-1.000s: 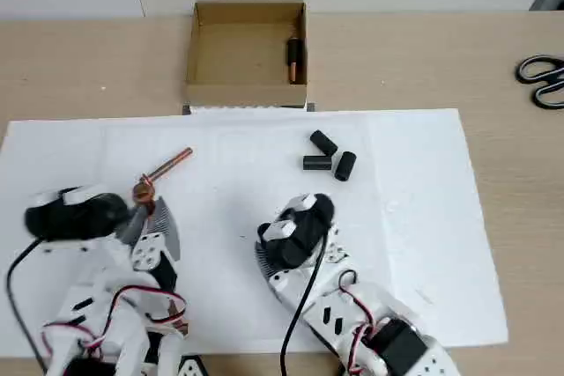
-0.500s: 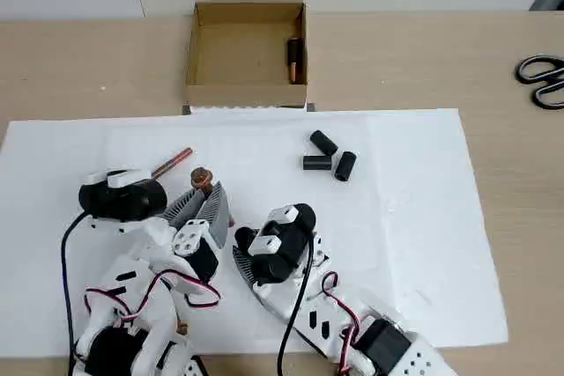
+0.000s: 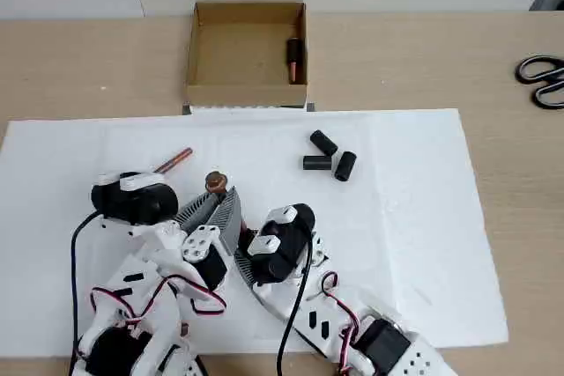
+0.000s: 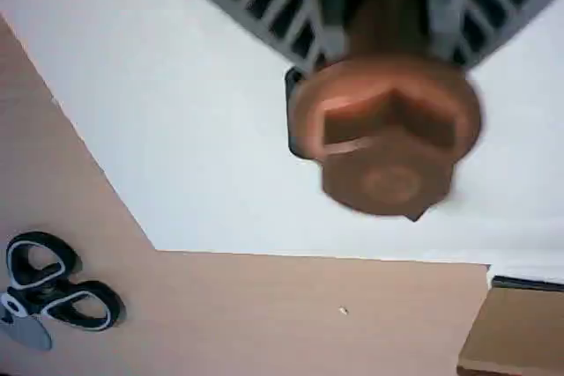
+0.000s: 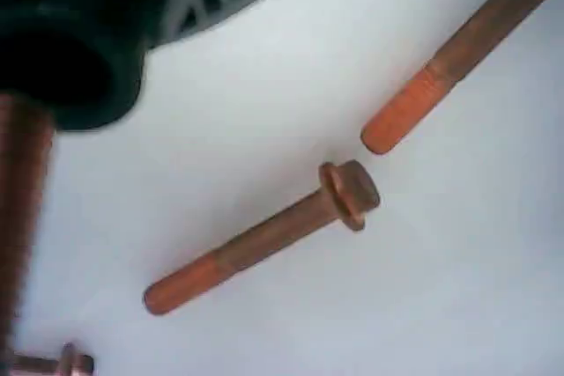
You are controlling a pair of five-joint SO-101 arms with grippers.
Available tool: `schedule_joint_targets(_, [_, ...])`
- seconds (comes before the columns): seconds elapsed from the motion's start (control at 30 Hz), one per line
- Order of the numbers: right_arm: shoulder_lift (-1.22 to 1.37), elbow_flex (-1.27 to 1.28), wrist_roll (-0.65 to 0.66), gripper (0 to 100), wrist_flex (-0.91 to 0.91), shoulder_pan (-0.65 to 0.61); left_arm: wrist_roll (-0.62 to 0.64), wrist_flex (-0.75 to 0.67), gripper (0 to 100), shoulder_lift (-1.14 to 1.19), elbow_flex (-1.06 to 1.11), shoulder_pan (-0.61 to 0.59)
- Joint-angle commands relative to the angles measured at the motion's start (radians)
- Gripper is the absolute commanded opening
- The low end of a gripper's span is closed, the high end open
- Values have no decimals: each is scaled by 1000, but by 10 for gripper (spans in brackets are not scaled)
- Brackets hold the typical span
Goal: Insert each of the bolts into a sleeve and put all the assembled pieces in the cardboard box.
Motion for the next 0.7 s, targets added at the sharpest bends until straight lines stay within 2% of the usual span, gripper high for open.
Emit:
schedule_joint_targets(0.0, [-10,-11,11,3,-31,-4,0,60,6,-9,-27,46])
schedule_joint_targets(0.17, [-10,-6,11,3,-31,-2,-6,133,6,-9,-67,71])
schedule_joint_targets(0.67, [-12,-29,11,3,-31,-4,-61,135,6,-8,54,120])
